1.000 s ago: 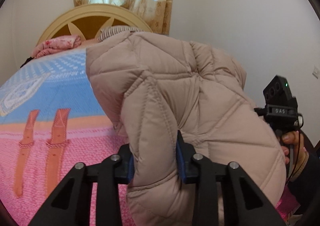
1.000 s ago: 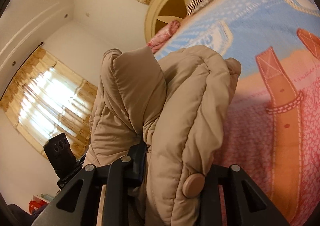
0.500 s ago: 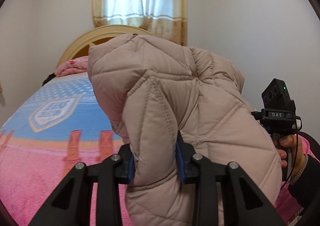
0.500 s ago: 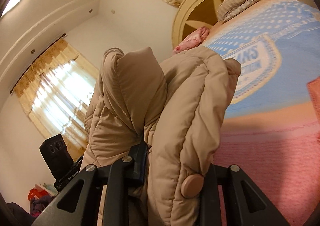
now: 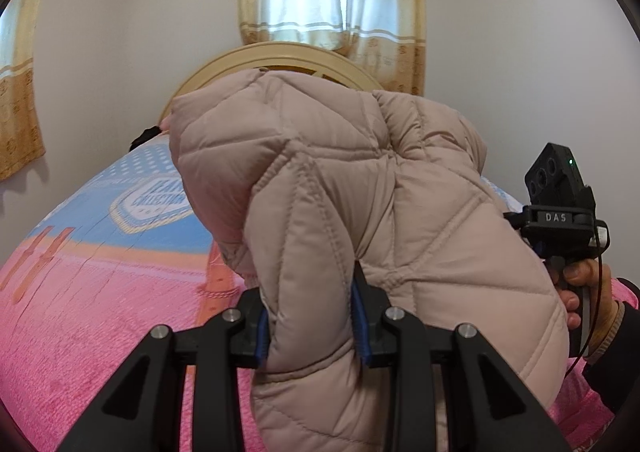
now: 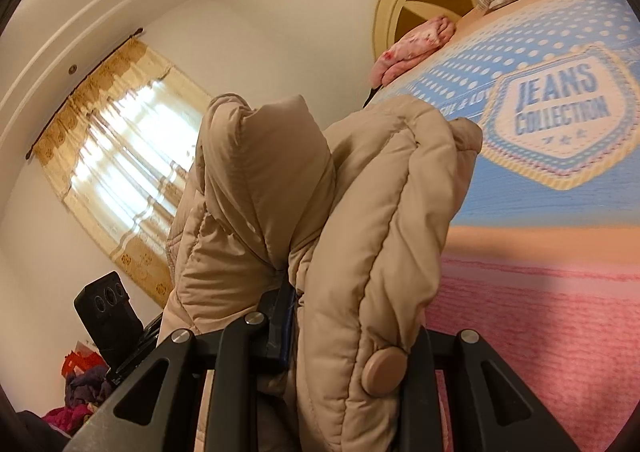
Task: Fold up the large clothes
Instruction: 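Carry the lifted beige jacket across the bed with both grippers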
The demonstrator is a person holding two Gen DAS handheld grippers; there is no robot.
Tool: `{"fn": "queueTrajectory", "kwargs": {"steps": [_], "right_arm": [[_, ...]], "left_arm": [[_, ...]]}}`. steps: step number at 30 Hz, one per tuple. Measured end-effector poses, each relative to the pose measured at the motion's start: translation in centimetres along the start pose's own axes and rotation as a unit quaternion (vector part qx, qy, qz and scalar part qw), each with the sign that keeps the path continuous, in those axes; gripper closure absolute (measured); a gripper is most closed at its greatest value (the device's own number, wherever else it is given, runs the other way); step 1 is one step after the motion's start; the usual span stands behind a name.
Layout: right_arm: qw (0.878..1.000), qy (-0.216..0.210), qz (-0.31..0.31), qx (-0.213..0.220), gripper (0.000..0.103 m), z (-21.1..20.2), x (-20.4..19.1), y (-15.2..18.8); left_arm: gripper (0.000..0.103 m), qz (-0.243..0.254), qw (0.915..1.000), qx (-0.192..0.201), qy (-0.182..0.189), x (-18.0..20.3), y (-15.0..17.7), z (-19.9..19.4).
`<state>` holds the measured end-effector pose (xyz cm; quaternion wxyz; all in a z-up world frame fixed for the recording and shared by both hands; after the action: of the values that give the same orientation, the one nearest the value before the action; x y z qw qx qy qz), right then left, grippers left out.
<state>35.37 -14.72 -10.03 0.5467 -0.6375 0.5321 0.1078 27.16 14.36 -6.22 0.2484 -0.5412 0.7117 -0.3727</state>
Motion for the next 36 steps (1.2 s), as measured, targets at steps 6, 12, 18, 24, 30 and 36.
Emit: {"fn": "queueTrajectory", "kwargs": {"steps": [6,12,18,24,30,36], "right_arm": [[1.0,-0.003,-0.004,-0.025,0.078,3.2,-0.9,-0.4],[0.999,-0.004,-0.006,-0.045,0.078,5.7,-1.2,-0.1],[0.998,-0.005,-0.009,-0.065,0.078,8.4,-1.4,0.3],[0.997,-0.001,-0.008,-0.079,0.078,10.1,-1.3,0.4],[0.996,0.007,-0.003,-0.088,0.078,11.3,-0.7,0.4],[0.995,0.019,0.009,-0.094,0.078,12.2,0.8,0.7]], "left_arm": [[0.069,-0.017,0.9998,-0.008,-0.009,-1.8,1.2,0.0],[0.069,-0.032,0.9992,-0.017,-0.019,-3.1,2.3,0.0],[0.069,-0.045,0.9979,-0.032,-0.033,-4.0,3.4,0.7],[0.069,-0.05,0.9971,-0.04,-0.04,-4.7,4.5,1.0],[0.069,-0.052,0.9968,-0.041,-0.044,-5.4,5.3,1.3],[0.063,-0.06,0.9954,-0.051,-0.055,-6.2,6.1,1.8]]}}
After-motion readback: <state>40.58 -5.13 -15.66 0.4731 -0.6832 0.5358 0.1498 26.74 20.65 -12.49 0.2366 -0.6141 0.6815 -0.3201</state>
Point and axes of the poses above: each gripper's, at about its wrist camera, not at the fingertips, and z roughly the way its jaws point, x to its right, y to its underside, the point moved 3 cm from there along z, roughly the way its jaws point, and after that the axes turned 7 degrees about -x, right-handed, at the moved point
